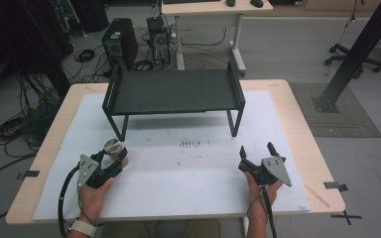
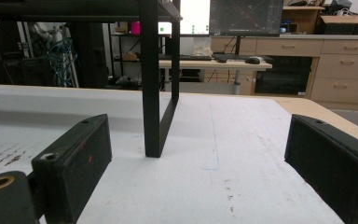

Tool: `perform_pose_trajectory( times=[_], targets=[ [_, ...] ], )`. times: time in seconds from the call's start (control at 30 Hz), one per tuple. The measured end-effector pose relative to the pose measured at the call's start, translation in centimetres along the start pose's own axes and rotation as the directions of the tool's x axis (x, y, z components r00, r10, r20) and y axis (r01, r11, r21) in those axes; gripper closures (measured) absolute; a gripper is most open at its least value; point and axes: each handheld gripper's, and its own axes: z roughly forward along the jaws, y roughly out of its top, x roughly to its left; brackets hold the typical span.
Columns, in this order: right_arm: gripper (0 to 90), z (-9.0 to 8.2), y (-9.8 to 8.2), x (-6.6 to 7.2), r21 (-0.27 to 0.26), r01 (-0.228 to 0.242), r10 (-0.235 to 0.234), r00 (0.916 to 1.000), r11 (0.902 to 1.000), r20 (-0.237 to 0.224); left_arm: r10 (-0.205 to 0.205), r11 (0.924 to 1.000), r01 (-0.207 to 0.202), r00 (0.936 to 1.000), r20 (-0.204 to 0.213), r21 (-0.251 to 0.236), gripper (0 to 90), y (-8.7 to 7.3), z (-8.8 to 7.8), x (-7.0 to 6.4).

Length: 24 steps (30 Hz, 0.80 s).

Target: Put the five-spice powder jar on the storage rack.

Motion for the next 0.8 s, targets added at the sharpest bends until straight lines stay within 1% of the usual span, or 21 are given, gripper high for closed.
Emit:
perform_pose_trajectory(
  times=[0.3,0.47,0.57,0.8],
  targets=[
    [7.5,0.01,0.01,-0.02,-0.001,0.0,0.0,1.0,1.0,0.0,-0.024,0.9997,0.024,0.9997,0.001,0.007,43.0,0.16,-0.07,0.21],
    [7.5,0.01,0.01,-0.01,-0.001,0.0,0.0,1.0,1.0,0.001,-0.028,0.9995,0.028,0.9996,-0.005,0.013,43.0,0.27,-0.21,0.21],
    [7.5,0.02,0.01,-0.01,0.0,0.0,0.0,1.0,1.0,0.001,-0.023,0.9996,0.023,0.9997,-0.007,0.018,43.0,0.35,-0.33,0.17],
    [7.5,0.01,0.01,-0.01,-0.001,0.0,0.0,1.0,1.0,0.001,-0.031,0.9995,0.031,0.9995,0.003,0.005,43.0,0.99,-0.87,0.13]
  ],
)
